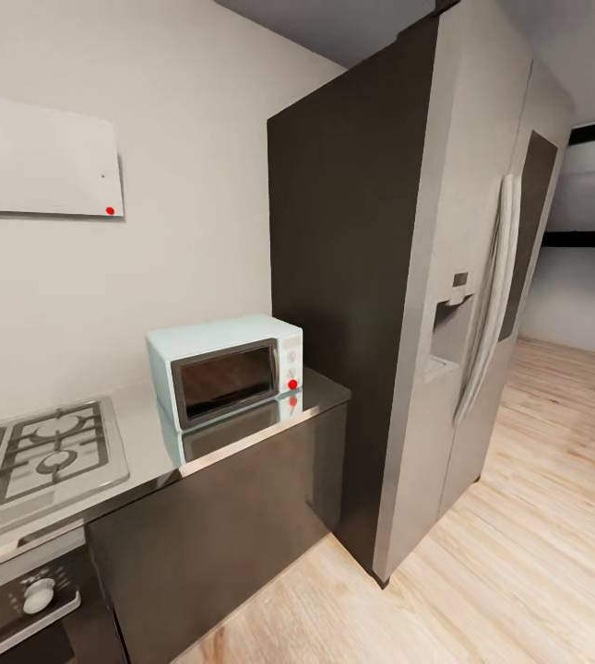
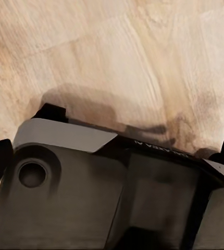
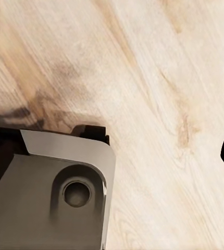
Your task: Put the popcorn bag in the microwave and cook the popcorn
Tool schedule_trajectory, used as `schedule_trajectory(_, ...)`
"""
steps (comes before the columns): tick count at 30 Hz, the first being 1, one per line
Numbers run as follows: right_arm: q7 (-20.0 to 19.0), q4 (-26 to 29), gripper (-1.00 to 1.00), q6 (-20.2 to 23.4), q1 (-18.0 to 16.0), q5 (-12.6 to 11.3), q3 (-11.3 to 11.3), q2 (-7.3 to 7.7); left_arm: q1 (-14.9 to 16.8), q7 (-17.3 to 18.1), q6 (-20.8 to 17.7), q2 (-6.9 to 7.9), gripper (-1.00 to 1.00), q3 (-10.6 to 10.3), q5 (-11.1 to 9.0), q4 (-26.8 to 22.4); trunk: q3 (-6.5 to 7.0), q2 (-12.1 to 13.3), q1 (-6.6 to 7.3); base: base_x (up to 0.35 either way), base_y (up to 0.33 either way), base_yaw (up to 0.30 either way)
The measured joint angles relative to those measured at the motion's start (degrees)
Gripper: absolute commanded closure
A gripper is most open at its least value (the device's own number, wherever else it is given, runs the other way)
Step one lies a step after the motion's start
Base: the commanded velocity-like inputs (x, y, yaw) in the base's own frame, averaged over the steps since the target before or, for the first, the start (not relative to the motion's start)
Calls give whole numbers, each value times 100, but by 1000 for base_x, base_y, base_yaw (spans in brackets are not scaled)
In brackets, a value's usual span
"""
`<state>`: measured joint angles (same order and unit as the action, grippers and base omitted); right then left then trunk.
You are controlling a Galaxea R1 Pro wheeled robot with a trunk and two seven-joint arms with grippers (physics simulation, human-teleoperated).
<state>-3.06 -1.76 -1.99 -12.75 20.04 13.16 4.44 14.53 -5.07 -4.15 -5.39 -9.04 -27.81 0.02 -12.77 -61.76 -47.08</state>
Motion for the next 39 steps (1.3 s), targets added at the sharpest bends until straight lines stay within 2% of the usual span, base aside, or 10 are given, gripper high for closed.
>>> schedule_trajectory(2, -3, 0, -100, 1, 0, 0, -2, 0, -157, 7, 14, 1, -100, -3, 31, -1, 0, 0, 0, 0, 0, 0)
schedule_trajectory(6, -8, 0, -100, 12, 0, 0, 1, 17, -217, 7, 30, -7, -100, -5, 36, -1, 1, 0, 0, 0, 0, 0)
schedule_trajectory(10, -2, -2, -100, 39, 0, -1, 0, 8, -263, 1, 377, -20, -100, -5, 21, -1, 1, 0, 0, 0, 0, 0)
schedule_trajectory(13, 1, -4, -100, 66, -1, -1, -2, -6, -307, 1, 465, -21, -100, -5, 23, -2, 1, 0, 0, 0, 0, 120)
schedule_trajectory(22, 48, 3, -100, 10, -1, -24, 6, 41, -321, 1, 485, -32, -100, -6, 24, -3, 1, 1, 0, 0, 0, 262)
schedule_trajectory(29, 71, 15, -100, -13, -1, 79, -25, -42, -318, 0, 486, -16, -100, -5, 1, -2, 1, 0, 0, 0, 0, 275)
schedule_trajectory(39, 72, 33, -100, -16, -1, 89, -37, -44, -318, 0, 486, -12, -100, -5, 6, -2, 1, 0, 0, 0, 0, 275)
